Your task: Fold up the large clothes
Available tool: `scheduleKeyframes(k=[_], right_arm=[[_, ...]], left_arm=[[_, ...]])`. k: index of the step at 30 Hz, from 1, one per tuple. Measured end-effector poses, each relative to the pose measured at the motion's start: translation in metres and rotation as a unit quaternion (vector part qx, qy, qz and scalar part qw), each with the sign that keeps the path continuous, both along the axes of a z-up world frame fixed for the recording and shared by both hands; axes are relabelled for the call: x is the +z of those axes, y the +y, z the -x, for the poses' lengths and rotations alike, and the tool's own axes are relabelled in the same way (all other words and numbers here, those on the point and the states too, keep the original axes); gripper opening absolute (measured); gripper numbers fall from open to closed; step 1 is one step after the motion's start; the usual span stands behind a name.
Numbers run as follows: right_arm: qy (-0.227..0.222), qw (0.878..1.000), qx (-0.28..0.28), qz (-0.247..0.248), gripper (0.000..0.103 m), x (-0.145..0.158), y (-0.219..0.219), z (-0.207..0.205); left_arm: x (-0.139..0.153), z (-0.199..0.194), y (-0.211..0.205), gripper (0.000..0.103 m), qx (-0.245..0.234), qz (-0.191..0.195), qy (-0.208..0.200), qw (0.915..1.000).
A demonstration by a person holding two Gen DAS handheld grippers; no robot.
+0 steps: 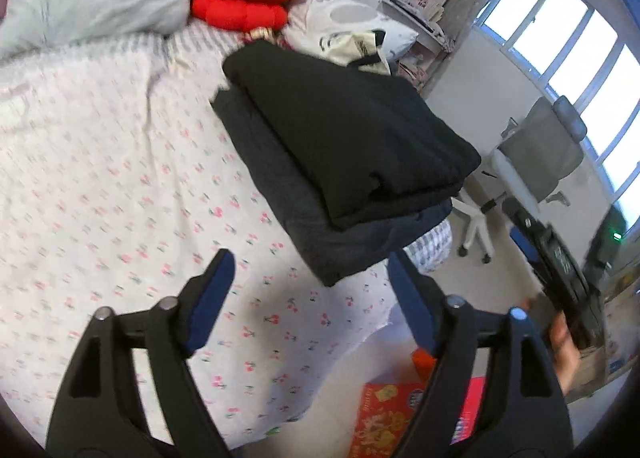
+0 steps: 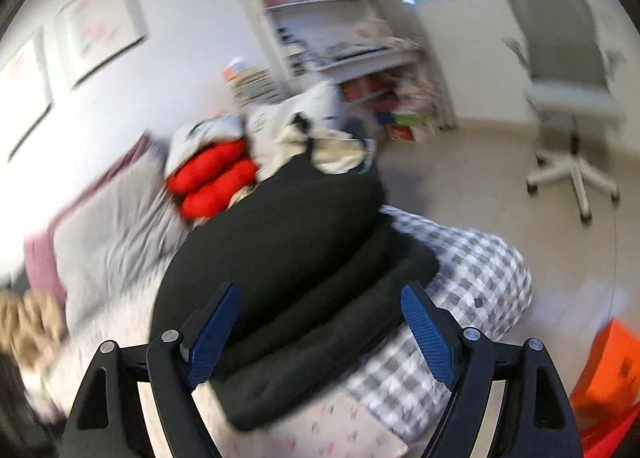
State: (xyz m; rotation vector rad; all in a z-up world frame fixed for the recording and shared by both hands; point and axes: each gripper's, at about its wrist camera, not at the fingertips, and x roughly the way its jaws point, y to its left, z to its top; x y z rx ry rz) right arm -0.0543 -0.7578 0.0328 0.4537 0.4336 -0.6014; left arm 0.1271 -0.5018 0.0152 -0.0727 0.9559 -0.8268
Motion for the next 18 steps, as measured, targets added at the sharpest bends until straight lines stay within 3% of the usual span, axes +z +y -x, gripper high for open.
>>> scheduleKeyframes(k=[6, 12, 14, 18], right_arm=[[0.04, 0.996, 0.042, 0.067, 0.09, 0.021, 0.069, 0.004], [0.036, 0.994, 0.06, 0.082, 0.092, 0.03, 0.111, 0.025], [0.037, 0.994, 0.055, 0.083, 0.101, 0.032, 0.118, 0.033], [0.033, 0.994, 0.058, 0.085, 0.103, 0.036, 0.126, 0.047]], left_arm=[[0.04, 0.042, 0.019, 0.094, 0.005, -0.052, -0.118, 0.9917], [0.054, 0.077, 0.035, 0.096, 0.001, -0.074, -0.161, 0.9841], [0.059, 0.089, 0.038, 0.097, 0.0, -0.077, -0.182, 0.9802], [0.069, 0.108, 0.042, 0.1, -0.004, -0.081, -0.206, 0.9752]])
